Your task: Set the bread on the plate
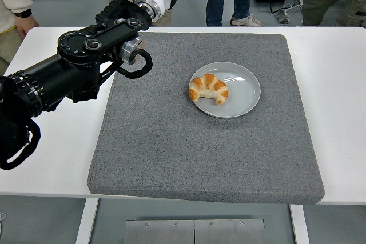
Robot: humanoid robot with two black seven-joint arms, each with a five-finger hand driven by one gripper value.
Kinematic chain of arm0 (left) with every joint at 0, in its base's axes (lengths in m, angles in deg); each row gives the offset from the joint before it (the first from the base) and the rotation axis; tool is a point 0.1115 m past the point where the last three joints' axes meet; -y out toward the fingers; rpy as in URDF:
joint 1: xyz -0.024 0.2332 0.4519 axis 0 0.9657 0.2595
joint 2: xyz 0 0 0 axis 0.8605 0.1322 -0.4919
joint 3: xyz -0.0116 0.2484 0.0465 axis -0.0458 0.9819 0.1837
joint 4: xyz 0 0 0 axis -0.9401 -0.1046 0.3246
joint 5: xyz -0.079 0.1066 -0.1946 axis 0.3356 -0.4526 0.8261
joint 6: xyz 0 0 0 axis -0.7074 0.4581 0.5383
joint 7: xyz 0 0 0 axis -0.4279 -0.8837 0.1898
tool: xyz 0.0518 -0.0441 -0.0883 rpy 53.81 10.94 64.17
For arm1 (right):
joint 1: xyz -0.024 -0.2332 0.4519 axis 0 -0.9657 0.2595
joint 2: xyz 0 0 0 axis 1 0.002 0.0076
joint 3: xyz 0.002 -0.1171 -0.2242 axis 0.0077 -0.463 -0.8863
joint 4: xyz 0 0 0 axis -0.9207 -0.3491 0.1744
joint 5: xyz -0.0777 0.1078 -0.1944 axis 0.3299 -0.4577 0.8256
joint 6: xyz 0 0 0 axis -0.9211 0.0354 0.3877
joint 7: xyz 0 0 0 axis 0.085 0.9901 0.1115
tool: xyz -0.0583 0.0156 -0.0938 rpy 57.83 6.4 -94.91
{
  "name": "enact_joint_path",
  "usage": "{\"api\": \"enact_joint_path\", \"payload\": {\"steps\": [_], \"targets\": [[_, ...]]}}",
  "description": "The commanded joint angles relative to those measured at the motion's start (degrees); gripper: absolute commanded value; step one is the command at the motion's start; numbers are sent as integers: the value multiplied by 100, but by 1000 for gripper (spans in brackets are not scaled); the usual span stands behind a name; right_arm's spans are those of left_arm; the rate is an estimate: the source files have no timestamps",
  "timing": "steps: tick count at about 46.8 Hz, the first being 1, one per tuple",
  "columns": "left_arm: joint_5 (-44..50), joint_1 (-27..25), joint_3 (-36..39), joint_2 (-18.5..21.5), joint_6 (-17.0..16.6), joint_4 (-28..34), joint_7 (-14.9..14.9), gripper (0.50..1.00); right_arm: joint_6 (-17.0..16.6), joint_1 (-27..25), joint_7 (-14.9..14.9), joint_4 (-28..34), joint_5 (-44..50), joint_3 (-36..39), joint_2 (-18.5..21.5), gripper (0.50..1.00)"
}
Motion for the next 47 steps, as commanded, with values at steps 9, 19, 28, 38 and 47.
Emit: {"api": "enact_joint_path", "payload": {"steps": [9,19,28,38,47], "targets": [[129,546,-1201,-52,359,-553,-407,968,0,1,0,0,0,1,0,1000],[375,800,-1659,-44,736,-816,-504,968,0,1,0,0,0,1,0,1000],[929,888,-1747,-35,1413,-1608,-513,968,0,1,0,0,0,-7,0,1000],[1052,1038,-1756,-26,1765,-1916,-513,968,0,1,0,9,0,-8,0,1000],[1035,1135,-1729,-35,1844,-1951,-469,968,0,-17,0,0,0,10,0,1000]]}}
